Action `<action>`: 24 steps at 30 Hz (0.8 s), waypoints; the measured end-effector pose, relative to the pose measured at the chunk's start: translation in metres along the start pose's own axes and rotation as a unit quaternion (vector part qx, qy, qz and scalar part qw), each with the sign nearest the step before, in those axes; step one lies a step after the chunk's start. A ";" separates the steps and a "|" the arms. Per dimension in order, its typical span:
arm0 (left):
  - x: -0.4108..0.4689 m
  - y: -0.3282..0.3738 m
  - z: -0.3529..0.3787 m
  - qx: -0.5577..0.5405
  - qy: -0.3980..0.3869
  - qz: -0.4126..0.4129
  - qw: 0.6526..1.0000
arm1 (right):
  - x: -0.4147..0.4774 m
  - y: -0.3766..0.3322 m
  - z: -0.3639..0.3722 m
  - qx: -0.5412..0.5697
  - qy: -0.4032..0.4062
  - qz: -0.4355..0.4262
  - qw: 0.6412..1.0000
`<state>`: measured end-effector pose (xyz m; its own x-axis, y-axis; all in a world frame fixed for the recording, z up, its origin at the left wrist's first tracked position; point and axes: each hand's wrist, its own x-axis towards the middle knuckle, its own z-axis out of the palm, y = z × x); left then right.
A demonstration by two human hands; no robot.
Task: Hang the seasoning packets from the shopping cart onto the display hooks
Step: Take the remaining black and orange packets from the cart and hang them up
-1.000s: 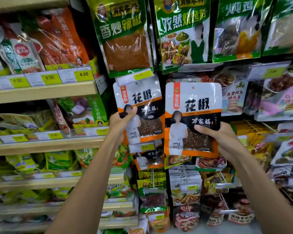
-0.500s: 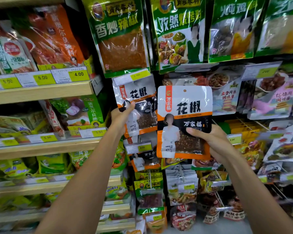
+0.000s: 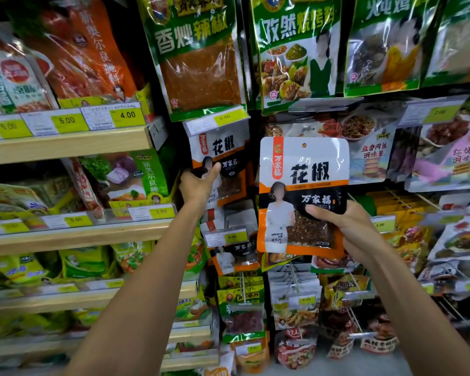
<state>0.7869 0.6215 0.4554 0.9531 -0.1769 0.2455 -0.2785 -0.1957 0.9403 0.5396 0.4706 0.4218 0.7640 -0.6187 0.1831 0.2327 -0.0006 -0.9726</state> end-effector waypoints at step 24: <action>0.021 0.024 -0.131 0.403 0.247 0.520 0.712 | 0.052 -0.012 0.112 -0.054 -0.115 -0.018 0.992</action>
<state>0.8161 0.7391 0.5142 0.0524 -0.3081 0.9499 -0.6518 -0.7312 -0.2012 0.6438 0.5264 0.4591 0.8767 -0.4203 0.2339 0.2058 -0.1118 -0.9722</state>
